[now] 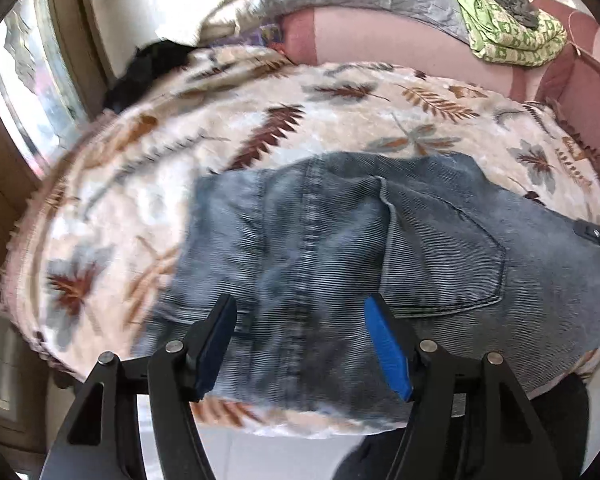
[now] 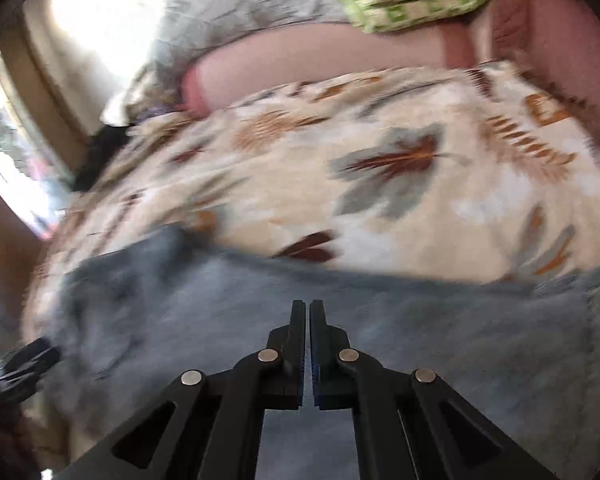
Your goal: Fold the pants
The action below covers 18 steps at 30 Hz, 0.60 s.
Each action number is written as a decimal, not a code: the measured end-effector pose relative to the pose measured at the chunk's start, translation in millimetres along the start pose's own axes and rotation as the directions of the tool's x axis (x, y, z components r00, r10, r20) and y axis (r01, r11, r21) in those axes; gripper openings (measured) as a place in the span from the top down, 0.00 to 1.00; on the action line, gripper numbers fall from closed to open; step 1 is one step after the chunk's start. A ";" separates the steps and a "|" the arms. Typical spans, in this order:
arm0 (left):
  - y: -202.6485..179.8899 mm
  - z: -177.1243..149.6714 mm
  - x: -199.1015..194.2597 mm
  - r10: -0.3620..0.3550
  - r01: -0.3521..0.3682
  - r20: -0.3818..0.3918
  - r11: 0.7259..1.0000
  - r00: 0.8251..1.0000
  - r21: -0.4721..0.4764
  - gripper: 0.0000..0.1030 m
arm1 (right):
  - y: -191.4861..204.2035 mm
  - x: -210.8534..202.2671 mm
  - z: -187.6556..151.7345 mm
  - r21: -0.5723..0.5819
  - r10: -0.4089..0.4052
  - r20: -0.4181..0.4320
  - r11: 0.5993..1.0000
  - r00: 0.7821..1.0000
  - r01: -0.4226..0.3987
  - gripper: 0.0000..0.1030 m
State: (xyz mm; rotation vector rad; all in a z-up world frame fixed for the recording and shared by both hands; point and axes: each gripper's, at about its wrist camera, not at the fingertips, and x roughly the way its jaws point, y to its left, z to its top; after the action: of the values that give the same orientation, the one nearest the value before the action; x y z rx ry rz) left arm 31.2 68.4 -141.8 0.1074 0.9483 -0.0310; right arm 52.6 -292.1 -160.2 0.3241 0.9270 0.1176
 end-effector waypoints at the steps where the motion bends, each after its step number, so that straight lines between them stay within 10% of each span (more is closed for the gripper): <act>1: 4.2 -0.6 -1.2 0.010 -0.010 0.005 1.000 1.000 -0.007 0.35 | 8.2 0.5 -3.8 -0.005 0.037 -0.022 0.999 0.999 -0.038 0.96; 10: 33.7 -11.4 27.6 0.058 -0.063 -0.085 0.996 0.995 -0.064 0.34 | 87.7 22.6 -50.2 -0.153 0.134 -0.169 0.975 0.976 -0.161 0.96; 18: 30.2 -7.9 31.8 0.087 -0.091 -0.123 0.995 0.989 -0.029 0.32 | 65.5 17.6 -82.1 -0.158 0.116 -0.199 0.976 0.973 -0.149 0.96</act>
State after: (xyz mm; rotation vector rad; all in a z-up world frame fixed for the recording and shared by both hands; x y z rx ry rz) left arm 45.5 99.9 -169.8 0.1203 1.0647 0.0753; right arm 0.0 -207.7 -198.1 0.2170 1.0755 0.3549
